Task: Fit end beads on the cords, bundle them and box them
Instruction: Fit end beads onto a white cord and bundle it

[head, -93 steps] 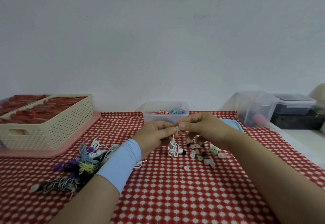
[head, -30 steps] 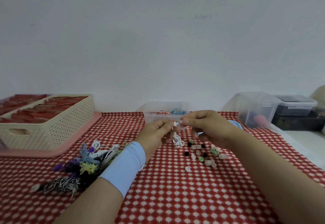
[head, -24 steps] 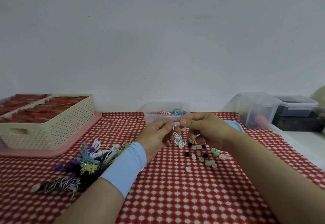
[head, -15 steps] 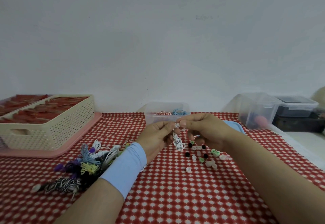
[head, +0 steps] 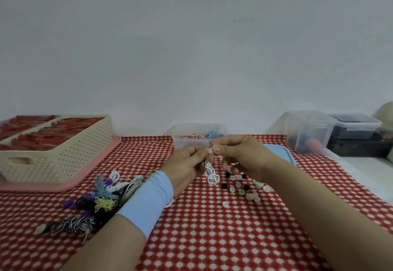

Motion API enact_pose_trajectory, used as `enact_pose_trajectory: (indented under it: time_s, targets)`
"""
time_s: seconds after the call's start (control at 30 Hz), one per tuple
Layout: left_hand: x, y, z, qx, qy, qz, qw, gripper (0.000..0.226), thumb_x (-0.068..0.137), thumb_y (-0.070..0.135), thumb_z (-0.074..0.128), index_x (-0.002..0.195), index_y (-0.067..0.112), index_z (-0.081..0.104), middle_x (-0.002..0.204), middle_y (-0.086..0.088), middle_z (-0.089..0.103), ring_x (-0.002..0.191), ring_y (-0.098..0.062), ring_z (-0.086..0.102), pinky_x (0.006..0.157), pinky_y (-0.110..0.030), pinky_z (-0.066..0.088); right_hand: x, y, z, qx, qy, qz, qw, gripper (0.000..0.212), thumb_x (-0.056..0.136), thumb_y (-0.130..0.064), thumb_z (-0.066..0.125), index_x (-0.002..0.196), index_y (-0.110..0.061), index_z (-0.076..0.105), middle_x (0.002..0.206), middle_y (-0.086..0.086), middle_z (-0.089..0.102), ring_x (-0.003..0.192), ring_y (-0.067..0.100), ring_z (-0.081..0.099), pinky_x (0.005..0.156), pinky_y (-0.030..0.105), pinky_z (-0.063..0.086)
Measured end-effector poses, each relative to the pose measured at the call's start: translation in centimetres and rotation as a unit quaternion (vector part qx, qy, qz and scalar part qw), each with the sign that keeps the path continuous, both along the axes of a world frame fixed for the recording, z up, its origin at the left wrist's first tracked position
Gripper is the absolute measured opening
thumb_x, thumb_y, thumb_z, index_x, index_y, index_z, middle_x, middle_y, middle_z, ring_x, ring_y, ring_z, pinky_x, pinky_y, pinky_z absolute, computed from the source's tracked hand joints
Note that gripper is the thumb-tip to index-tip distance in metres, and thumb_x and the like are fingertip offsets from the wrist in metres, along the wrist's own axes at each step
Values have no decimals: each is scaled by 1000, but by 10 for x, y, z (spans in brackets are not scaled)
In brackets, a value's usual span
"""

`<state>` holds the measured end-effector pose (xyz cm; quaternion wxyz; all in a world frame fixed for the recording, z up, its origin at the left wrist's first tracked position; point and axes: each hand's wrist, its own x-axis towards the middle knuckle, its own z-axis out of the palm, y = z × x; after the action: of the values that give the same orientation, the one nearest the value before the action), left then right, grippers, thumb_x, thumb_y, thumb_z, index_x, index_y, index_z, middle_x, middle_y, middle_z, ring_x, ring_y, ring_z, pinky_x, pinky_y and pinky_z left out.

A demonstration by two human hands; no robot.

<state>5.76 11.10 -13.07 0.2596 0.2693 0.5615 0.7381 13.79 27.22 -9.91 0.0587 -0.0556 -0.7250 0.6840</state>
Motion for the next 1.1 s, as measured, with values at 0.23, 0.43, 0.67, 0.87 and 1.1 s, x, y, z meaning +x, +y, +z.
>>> enact_pose_trajectory:
  time_s: [0.23, 0.43, 0.67, 0.87, 1.1]
  targets:
    - [0, 1, 0, -82, 91, 80, 989, 16, 95, 19, 63, 100, 8, 74, 77, 2, 73, 66, -8, 57, 71, -24, 50, 5, 3, 3, 35, 7, 2, 999, 16, 92, -14, 72, 106, -10, 78, 96, 10, 77, 60, 18, 63, 46, 26, 44]
    - [-1, 0, -1, -111, 145, 111, 977, 8, 87, 20, 73, 92, 16, 76, 75, 6, 74, 68, -6, 65, 71, -21, 52, 4, 6, 0, 89, 27, -15, 996, 9, 88, -10, 76, 96, -10, 80, 82, 7, 76, 59, 16, 61, 48, 27, 46]
    - [0, -1, 0, -124, 160, 131, 970, 12, 85, 17, 75, 97, 18, 77, 89, 5, 77, 69, 4, 66, 62, -10, 47, 5, 7, 2, 132, 50, -28, 990, 13, 83, -13, 81, 96, -13, 80, 80, 7, 77, 57, 16, 63, 48, 28, 47]
    - [-3, -1, -3, -142, 135, 119, 974, 12, 86, 26, 73, 96, 22, 79, 94, 5, 77, 93, -12, 71, 93, -35, 54, 6, 4, 1, 208, 90, -39, 973, 6, 85, -18, 80, 90, -20, 82, 80, 2, 77, 59, 19, 65, 51, 31, 50]
    - [-7, -3, -5, -136, 89, 78, 984, 16, 87, 30, 71, 99, 23, 79, 99, 0, 77, 97, -20, 70, 98, -42, 51, 8, 1, 4, 195, 98, -32, 975, 5, 84, -15, 80, 89, -17, 82, 80, 7, 77, 61, 25, 61, 51, 29, 46]
